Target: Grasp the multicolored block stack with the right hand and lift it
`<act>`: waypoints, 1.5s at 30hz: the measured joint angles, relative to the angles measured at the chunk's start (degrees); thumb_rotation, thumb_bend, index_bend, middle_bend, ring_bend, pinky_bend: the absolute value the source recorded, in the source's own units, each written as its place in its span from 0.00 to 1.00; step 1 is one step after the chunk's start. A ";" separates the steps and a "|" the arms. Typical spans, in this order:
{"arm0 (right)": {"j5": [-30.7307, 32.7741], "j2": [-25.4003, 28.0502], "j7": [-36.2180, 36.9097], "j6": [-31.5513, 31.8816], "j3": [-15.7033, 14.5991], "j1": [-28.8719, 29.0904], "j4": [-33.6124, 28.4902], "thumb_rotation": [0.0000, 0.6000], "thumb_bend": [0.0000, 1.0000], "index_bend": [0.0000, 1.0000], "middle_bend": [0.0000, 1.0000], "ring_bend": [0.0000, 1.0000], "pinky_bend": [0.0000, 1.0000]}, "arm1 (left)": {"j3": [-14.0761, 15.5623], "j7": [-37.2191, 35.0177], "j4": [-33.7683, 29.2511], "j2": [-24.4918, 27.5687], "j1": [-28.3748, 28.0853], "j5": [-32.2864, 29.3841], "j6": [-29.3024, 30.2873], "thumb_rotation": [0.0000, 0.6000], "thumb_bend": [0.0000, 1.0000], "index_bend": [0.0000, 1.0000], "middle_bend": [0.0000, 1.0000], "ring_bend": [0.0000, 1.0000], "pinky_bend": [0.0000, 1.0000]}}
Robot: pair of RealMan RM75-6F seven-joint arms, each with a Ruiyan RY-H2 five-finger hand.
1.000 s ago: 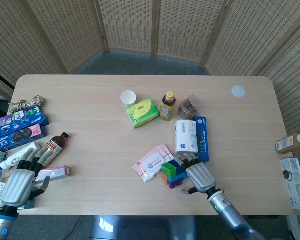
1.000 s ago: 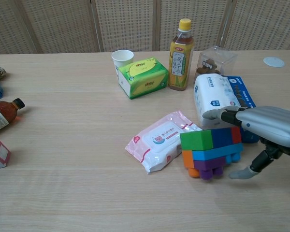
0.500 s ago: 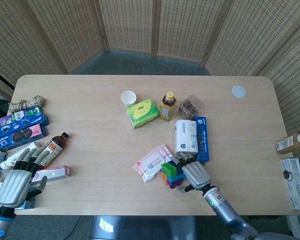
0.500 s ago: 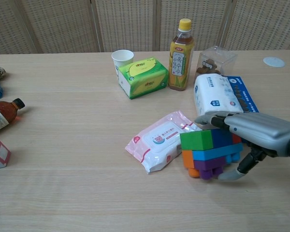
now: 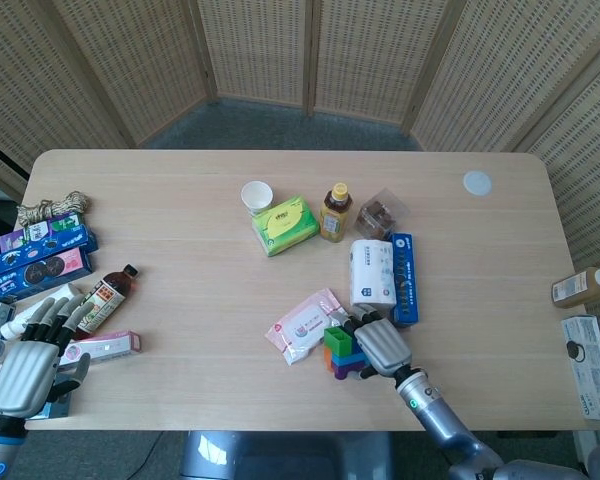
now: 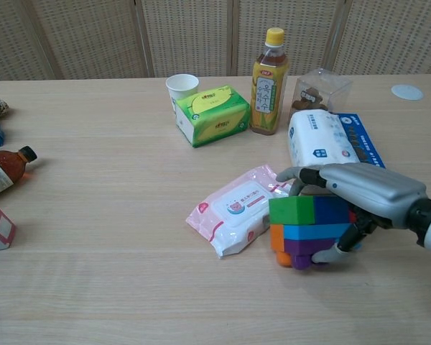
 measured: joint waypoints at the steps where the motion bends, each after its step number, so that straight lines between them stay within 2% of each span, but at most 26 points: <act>1: 0.14 -0.01 0.07 0.01 -0.03 -0.03 0.05 1.00 0.11 0.18 0.54 0.25 0.07 | 0.00 -0.08 0.06 -0.01 0.00 -0.04 -0.04 1.00 0.54 0.11 0.05 0.00 0.00; 11: 0.37 2.50 0.53 1.49 0.32 -0.25 -2.12 1.00 0.12 0.20 0.55 0.26 0.10 | -0.14 -0.18 0.10 -0.05 -0.13 -0.29 -0.37 1.00 0.54 0.11 0.05 0.00 0.00; 20: -0.33 8.81 0.79 6.65 2.21 -1.43 -9.21 1.00 0.12 0.21 0.56 0.27 0.10 | -0.02 0.16 -0.18 -0.12 -0.07 0.06 -0.26 1.00 0.54 0.11 0.05 0.00 0.00; 33: -2.93 19.77 -0.18 13.57 7.14 -2.17 -22.37 1.00 0.11 0.21 0.57 0.28 0.10 | 0.92 -0.50 -0.49 0.54 1.35 1.60 1.88 1.00 0.53 0.10 0.05 0.00 0.00; 39: -3.63 22.78 -1.05 15.43 8.63 -2.26 -25.76 1.00 0.11 0.21 0.57 0.28 0.10 | 1.30 -0.85 -0.29 0.60 1.99 2.38 2.82 1.00 0.54 0.10 0.05 0.00 0.00; 45: -3.66 23.45 -1.29 15.85 8.60 -2.34 -26.49 1.00 0.11 0.21 0.57 0.28 0.10 | 1.55 -1.18 -0.35 1.20 2.78 2.79 3.94 1.00 0.54 0.10 0.05 0.00 0.00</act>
